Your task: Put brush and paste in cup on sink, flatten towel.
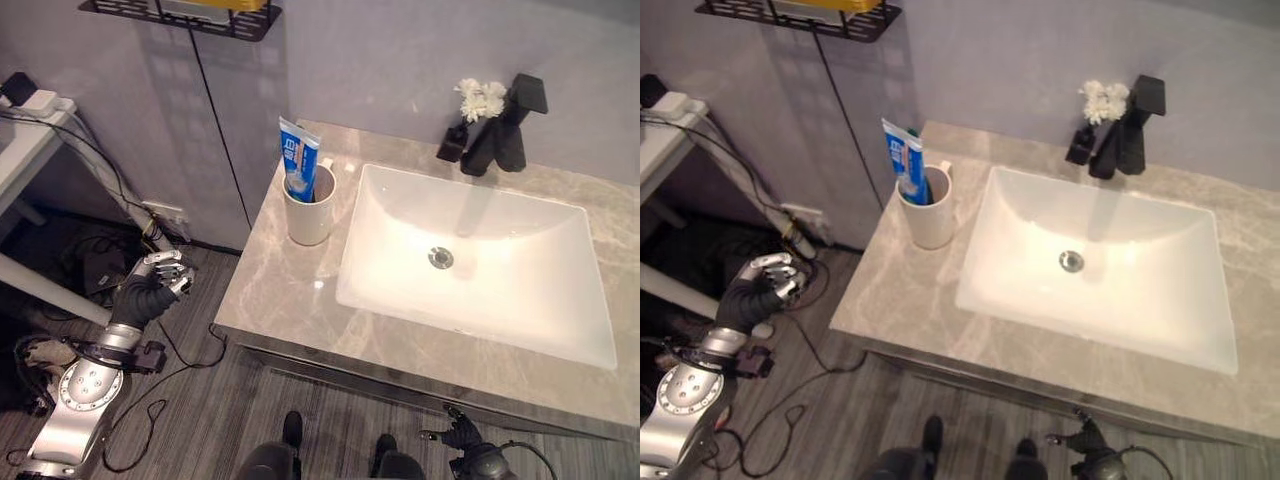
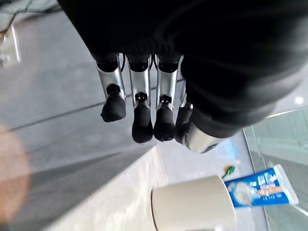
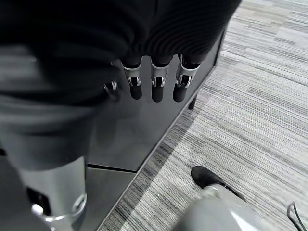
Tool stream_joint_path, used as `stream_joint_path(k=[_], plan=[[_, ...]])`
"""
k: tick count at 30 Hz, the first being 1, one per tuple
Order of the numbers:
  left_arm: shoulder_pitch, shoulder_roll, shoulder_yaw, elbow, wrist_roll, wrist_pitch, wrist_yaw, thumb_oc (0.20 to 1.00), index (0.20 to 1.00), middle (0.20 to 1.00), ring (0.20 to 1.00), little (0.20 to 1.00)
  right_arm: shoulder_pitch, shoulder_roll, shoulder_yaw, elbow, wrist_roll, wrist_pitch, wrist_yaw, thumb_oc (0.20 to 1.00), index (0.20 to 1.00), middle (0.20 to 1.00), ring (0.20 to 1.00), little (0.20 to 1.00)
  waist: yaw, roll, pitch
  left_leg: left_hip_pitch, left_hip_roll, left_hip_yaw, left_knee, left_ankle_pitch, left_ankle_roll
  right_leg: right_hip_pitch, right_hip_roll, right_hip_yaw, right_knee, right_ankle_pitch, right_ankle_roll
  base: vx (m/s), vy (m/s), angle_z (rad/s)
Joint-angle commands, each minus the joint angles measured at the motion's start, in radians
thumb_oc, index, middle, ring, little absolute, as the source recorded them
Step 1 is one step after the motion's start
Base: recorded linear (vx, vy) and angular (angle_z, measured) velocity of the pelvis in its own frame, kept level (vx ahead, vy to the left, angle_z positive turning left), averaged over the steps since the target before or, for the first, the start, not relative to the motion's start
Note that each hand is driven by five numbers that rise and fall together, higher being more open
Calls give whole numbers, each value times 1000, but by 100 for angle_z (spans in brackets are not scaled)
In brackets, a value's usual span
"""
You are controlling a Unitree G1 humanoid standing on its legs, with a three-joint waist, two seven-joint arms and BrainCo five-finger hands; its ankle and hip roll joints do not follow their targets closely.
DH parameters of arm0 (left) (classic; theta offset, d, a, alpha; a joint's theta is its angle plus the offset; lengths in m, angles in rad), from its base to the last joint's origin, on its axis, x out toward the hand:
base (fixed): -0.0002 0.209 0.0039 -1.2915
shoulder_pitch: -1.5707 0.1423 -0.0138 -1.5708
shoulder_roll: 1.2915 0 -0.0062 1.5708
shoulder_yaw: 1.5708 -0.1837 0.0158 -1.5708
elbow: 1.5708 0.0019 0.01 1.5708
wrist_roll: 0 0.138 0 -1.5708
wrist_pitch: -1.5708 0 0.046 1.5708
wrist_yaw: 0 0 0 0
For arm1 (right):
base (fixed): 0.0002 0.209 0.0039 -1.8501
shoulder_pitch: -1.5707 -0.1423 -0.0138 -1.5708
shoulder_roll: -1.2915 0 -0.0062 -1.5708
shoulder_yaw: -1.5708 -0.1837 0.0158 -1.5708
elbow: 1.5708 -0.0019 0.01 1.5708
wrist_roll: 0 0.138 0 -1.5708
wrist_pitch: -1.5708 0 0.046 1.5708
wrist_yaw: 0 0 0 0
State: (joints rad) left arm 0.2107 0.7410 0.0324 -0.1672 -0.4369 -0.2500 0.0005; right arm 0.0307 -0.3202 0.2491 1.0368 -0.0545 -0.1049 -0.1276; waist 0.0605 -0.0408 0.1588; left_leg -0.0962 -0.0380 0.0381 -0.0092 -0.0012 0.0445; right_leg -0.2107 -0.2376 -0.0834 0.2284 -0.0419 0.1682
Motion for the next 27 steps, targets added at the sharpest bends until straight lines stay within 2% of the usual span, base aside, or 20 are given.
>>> stream_joint_path(k=[1, 2, 4, 5, 10, 15, 22, 27], plan=[[3, 9, 23, -99, -78, -49, -6, 200, 200, 200, 200, 200, 0, -33, 12, 9, -8, -4, -6, 1000, 1000, 1000, 1000, 1000, -27, -7, 9, -40, 11, -70, 91, -49, -58, -28, 14, 34, -159, 191, 8, 76, -120, 6], [10, 13, 23, -117, -78, -43, -14, 200, 200, 200, 200, 200, 12, -34, 15, 9, -14, -6, -6, 1000, 1000, 1000, 1000, 1000, -19, -17, 5, -41, 10, -69, 109, -58, -64, -8, 5, 28, -183, 184, 13, 77, -117, 14], [18, 15, 17, -134, -69, -40, -39, 200, 200, 200, 200, 200, 7, -31, 21, 39, -26, 2, -5, 1000, 1000, 1000, 1000, 1000, -11, -37, -6, -37, 9, -63, 105, -69, -71, 15, 7, 12, -221, 214, 19, 83, -162, 25], [28, 18, 21, -138, -71, -44, -45, 200, 200, 200, 200, 200, 6, -31, 19, 61, -25, 4, -3, 1000, 1000, 1000, 1000, 1000, -11, -36, -17, -37, 15, -64, 102, -66, -75, 24, 15, 13, -237, 225, 21, 96, -173, 26], [54, 13, 3, -155, -105, -23, -57, 200, 200, 200, 200, 200, 10, -25, -35, 138, 22, 11, -21, 1000, 1000, 1000, 1000, 1000, -3, -38, -49, -19, 55, -70, 71, -52, -96, 81, 44, -6, -294, 197, 9, 71, -129, 5], [52, 1, -16, -155, -119, -15, -58, 200, 200, 200, 200, 200, 10, -7, -71, 180, 63, 17, -39, 1000, 1000, 1000, 1000, 1000, -5, -31, -58, -11, 63, -75, 52, -46, -100, 95, 51, -1, -305, 185, 5, 32, -56, 2], [72, -12, -22, -176, -152, -1, -69, 200, 200, 200, 200, 200, 12, 23, -50, 227, 30, 39, -39, 1000, 1000, 1000, 1000, 1000, -2, -20, -60, -9, 59, -61, 45, -50, -94, 86, 45, 24, -315, 193, 12, 0, 0, -3], [65, -22, -45, -167, -180, 12, -80, 200, 200, 200, 200, 200, 27, 31, -34, 228, 22, 42, -23, 1000, 1000, 1000, 1000, 1000, -23, -9, -55, -12, 56, -52, 26, -41, -91, 67, 44, 46, -316, 198, 13, -8, 10, -9]])
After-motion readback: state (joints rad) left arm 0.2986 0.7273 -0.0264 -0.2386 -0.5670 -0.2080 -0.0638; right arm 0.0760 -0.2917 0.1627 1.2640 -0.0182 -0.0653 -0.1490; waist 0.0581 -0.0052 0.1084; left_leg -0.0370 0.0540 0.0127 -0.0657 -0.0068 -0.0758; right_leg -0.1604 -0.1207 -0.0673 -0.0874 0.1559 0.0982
